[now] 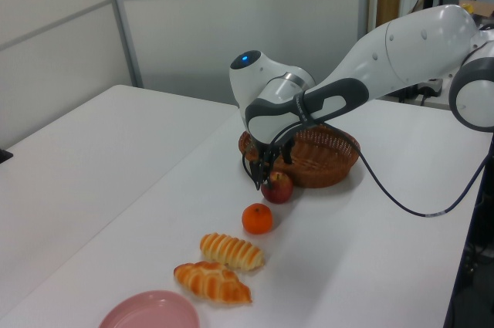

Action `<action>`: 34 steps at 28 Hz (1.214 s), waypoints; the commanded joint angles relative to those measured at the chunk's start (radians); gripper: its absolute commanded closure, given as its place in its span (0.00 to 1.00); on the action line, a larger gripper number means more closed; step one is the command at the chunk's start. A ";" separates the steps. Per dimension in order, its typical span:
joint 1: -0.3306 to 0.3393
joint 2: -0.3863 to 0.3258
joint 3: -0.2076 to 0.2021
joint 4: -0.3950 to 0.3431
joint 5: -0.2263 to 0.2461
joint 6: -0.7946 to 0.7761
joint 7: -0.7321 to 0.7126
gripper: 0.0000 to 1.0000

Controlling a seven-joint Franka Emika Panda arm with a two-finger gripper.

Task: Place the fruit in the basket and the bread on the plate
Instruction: 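Close the gripper around the red apple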

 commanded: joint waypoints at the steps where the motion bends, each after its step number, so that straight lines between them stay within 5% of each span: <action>1: 0.018 -0.004 -0.005 -0.025 0.009 0.018 0.017 0.00; 34: 0.026 0.022 -0.014 -0.023 -0.020 0.062 0.017 0.00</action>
